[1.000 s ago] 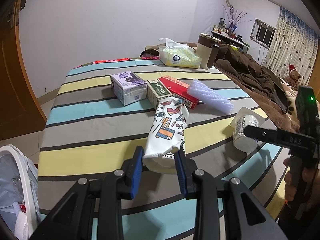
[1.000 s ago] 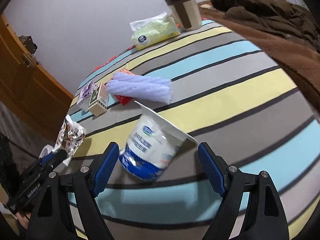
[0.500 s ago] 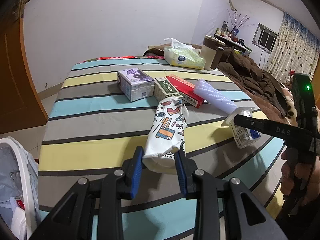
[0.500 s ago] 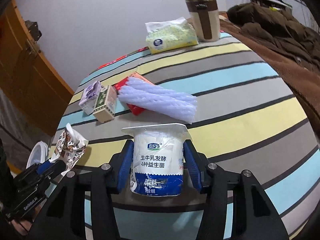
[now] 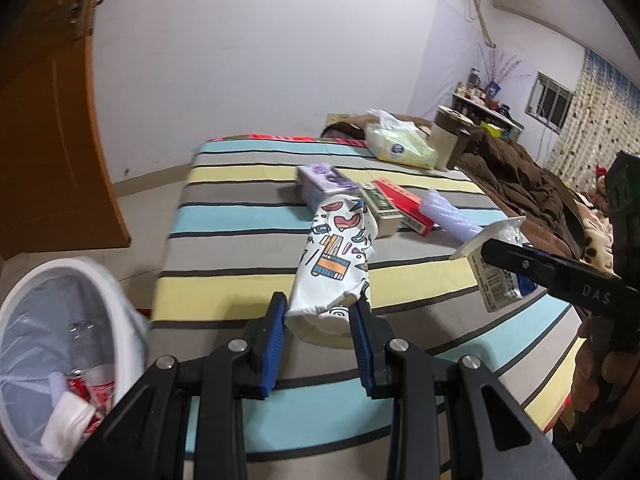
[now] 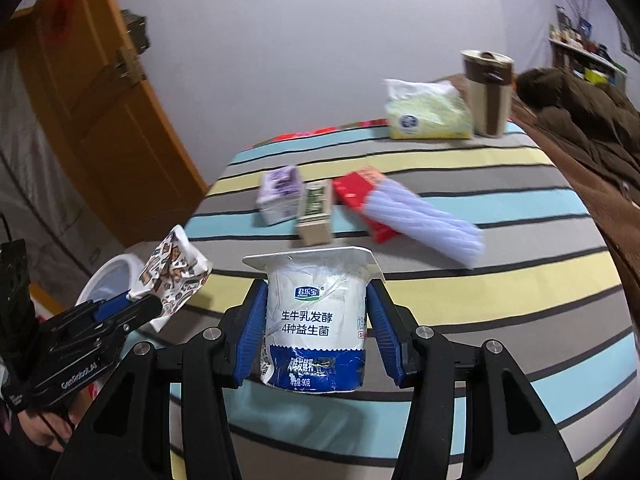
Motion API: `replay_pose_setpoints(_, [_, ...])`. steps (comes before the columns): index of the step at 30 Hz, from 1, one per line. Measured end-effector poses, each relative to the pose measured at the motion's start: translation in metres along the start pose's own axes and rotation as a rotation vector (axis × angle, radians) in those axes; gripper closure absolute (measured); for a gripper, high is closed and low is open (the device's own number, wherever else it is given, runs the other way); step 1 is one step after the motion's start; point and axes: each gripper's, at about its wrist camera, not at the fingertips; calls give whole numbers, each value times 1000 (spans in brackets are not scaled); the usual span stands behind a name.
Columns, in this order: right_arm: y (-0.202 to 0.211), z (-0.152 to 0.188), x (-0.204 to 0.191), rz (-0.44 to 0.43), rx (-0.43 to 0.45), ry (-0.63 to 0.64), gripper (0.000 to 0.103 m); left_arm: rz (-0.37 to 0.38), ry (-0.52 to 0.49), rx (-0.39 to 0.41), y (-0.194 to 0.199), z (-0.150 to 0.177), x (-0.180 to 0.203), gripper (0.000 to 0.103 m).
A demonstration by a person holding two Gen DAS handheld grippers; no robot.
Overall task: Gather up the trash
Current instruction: 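Carry the snack bag and yogurt cup over the bin and open both grippers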
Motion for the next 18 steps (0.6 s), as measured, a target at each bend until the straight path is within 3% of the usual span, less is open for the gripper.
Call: replay_pose_setpoints(18, [-12, 3, -105, -159, -30, 214, 51, -162, 133, 67, 62, 25, -79, 70])
Point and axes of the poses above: each gripper's, at about its wrist camera, not at the fingertips, and y roughly against the way its jaws point, x to its right, z to its underside, and after that the axes turned 8 degrees about z, right-handed
